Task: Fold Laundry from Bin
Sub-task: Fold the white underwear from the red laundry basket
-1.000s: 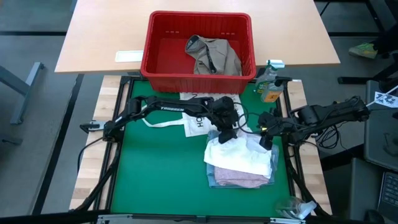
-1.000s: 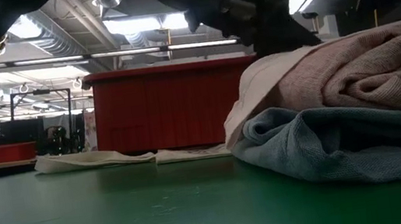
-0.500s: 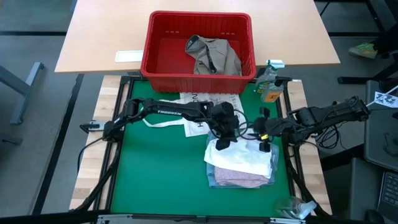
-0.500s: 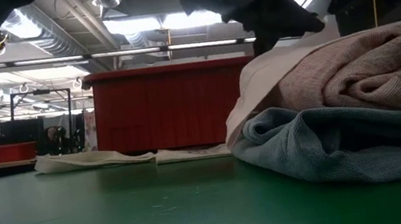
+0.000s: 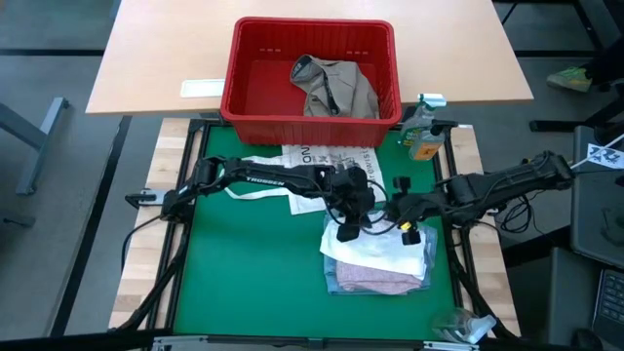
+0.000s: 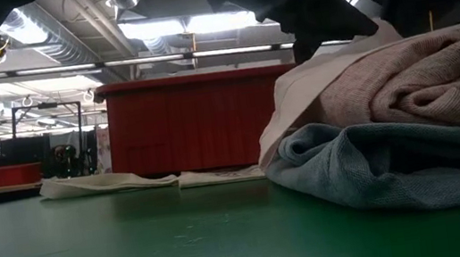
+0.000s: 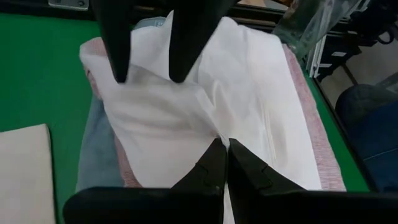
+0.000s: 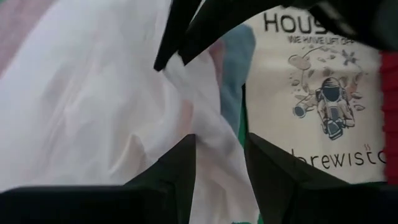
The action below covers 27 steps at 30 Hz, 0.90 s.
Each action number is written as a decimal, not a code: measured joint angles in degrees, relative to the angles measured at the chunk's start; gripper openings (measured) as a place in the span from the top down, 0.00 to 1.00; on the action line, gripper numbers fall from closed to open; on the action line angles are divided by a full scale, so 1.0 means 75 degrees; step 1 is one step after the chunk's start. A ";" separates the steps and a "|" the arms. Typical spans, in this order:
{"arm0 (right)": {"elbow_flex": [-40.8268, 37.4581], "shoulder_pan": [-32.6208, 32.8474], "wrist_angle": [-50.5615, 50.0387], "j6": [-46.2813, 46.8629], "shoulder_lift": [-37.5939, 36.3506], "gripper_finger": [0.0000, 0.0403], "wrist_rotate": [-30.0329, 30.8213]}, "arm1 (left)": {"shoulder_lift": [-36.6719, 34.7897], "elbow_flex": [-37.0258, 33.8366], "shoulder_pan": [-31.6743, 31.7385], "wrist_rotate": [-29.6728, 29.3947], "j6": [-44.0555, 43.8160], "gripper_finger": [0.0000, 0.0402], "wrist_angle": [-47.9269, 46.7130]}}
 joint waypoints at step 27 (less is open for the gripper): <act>0.0819 -0.0002 0.0038 0.0920 0.0476 0.98 -0.0593 | -0.0013 -0.0003 0.0097 -0.1641 -0.0003 0.88 -0.0496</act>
